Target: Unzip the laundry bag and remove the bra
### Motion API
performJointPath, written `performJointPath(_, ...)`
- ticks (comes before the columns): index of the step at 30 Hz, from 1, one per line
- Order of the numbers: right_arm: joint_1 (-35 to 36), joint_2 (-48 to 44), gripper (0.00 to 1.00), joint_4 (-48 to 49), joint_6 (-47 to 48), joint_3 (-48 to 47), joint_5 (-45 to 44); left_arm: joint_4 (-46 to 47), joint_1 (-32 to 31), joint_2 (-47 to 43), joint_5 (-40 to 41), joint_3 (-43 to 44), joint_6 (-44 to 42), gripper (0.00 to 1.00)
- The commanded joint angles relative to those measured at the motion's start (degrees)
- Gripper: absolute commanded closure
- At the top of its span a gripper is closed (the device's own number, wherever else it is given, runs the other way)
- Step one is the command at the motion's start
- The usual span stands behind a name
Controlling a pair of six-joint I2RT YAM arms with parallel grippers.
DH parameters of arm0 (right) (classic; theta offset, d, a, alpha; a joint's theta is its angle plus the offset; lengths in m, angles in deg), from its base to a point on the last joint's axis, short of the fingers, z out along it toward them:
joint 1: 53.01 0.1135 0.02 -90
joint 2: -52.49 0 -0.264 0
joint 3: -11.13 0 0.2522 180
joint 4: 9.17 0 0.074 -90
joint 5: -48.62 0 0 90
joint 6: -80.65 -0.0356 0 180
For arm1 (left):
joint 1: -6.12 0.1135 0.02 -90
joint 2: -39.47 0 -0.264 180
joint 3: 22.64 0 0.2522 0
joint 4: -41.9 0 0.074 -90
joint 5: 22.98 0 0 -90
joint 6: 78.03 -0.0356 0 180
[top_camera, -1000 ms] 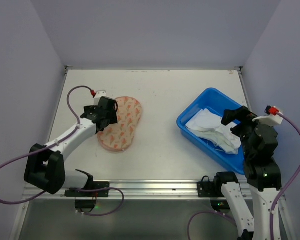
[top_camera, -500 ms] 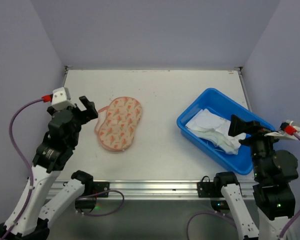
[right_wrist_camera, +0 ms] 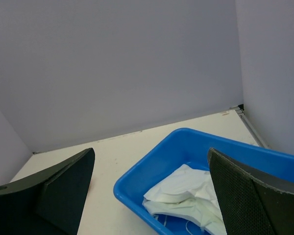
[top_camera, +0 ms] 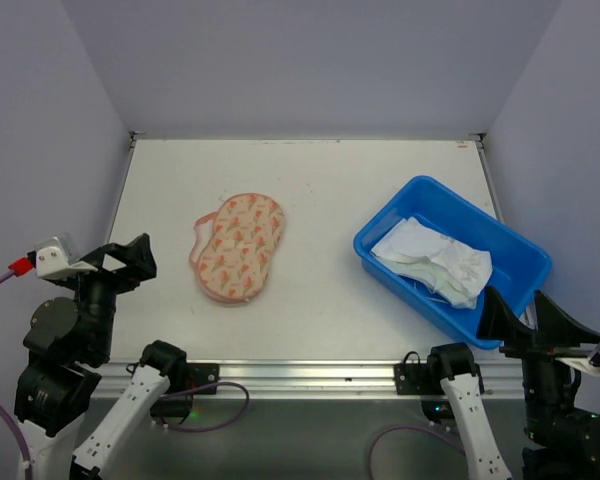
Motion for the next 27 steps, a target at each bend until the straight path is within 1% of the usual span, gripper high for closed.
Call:
performJointPath(1,0.3,-2.9,0.01,-3.1,2.9,0.5,0.5,-3.3,0.3,-2.1,-0.2,0.4,-1.7,0.0)
performJointPath(6,0.3,-6.7,0.01,-4.3,3.0,2.3,0.5,-3.6,0.3,-3.9,-1.1,-1.9,-0.5,0.0)
performJointPath(12,0.3,-8.8,0.01,-4.5,3.2,3.1,-0.4,-3.5,0.3,-4.8,-1.7,-4.0,0.5,0.0)
performJointPath(27,0.3,-7.9,0.01,-3.8,3.2,4.1,0.9,-2.7,0.3,-3.2,-2.5,-4.9,1.4,0.0)
